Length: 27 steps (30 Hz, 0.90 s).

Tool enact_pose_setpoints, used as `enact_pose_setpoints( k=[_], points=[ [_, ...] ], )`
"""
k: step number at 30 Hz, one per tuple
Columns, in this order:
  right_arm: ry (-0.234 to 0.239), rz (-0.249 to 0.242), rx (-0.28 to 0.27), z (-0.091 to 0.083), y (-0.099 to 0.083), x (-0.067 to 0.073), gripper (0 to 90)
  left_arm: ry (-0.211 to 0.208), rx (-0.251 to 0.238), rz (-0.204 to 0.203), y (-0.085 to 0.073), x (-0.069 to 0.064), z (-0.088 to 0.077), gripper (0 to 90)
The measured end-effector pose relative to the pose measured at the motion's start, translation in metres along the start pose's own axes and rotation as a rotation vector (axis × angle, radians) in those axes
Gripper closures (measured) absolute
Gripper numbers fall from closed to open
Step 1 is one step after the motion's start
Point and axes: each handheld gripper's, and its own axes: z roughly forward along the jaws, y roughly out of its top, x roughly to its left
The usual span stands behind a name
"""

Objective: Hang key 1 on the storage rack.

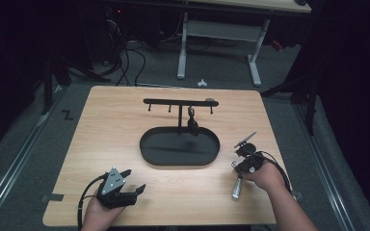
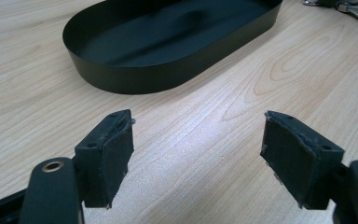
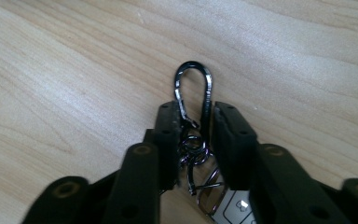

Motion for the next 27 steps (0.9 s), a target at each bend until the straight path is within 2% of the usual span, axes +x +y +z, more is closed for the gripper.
enact_pose_setpoints(
  k=[6, 7, 8, 14, 24, 27],
  points=[
    [0.014, -0.004, 0.004, 0.000, -0.001, 0.001, 79.1, 0.002, -0.003, -0.002, 0.000, 0.000, 0.000, 25.3],
    [0.014, -0.009, 0.007, -0.001, -0.001, 0.002, 86.2, 0.001, -0.002, -0.001, 0.000, 0.000, 0.000, 25.3],
    [-0.003, -0.031, 0.003, 0.000, -0.001, 0.006, 86.2, 0.003, -0.002, -0.001, 0.000, 0.000, 0.000, 25.3],
    [0.011, -0.036, 0.008, -0.001, -0.001, 0.008, 86.4, 0.004, -0.002, -0.002, 0.000, 0.001, 0.000, 25.3],
    [0.036, 0.001, -0.051, -0.027, -0.007, 0.003, 86.4, 0.000, 0.002, 0.001, 0.000, 0.000, 0.001, 25.3],
    [0.034, -0.024, -0.047, -0.039, -0.008, 0.005, 86.3, 0.000, 0.000, 0.000, 0.000, -0.001, 0.001, 25.3]
  ],
)
